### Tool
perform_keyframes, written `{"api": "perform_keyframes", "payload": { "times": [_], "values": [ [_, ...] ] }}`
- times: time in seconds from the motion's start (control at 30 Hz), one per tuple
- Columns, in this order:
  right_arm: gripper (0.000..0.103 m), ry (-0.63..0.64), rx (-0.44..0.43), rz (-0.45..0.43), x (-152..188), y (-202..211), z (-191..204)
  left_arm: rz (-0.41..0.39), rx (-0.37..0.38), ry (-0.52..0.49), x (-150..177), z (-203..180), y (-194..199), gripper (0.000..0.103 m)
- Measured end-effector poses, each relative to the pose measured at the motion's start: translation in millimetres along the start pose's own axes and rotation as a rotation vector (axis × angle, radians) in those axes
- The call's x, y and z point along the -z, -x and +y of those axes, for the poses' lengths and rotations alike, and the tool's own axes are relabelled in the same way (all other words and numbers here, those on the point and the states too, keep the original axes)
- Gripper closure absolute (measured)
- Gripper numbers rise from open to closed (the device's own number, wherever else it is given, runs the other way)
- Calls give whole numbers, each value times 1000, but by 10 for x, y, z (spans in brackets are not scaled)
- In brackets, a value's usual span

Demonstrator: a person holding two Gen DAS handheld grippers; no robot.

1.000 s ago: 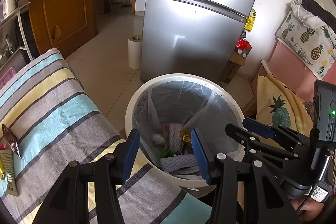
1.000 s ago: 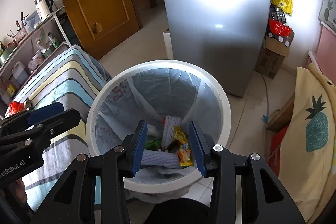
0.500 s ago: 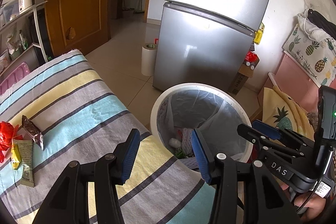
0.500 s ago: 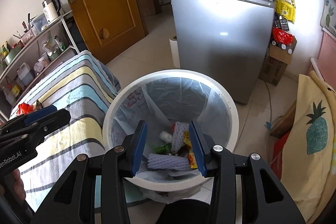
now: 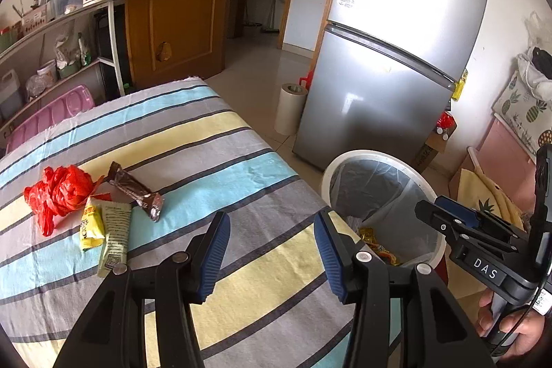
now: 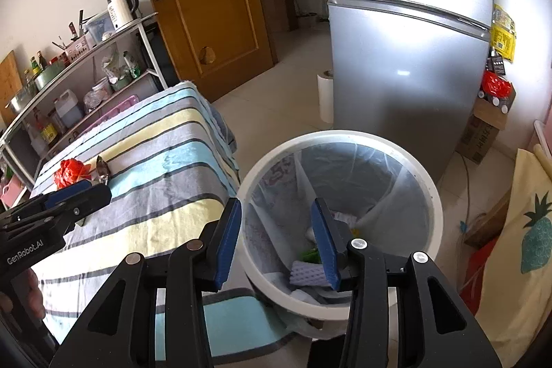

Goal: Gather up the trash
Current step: 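Move both open grippers back over the table toward the remaining trash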

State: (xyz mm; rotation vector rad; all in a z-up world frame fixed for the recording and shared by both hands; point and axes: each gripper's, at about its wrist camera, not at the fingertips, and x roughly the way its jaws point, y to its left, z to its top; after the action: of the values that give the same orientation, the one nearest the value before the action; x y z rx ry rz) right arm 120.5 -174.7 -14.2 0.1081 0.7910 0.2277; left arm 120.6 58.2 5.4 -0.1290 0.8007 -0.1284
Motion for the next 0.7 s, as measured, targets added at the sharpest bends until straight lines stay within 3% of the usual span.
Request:
{"api": "perform_keyframes", "payload": {
  "times": [0.57,0.7],
  "values": [
    [59,209,-132,13,-190,-267,1051,-31,-169,151,182,1097,415,52],
    [52,271,-176,35,-242,-376,1329,-31,-194,183,219,1324,481,52]
  ]
}}
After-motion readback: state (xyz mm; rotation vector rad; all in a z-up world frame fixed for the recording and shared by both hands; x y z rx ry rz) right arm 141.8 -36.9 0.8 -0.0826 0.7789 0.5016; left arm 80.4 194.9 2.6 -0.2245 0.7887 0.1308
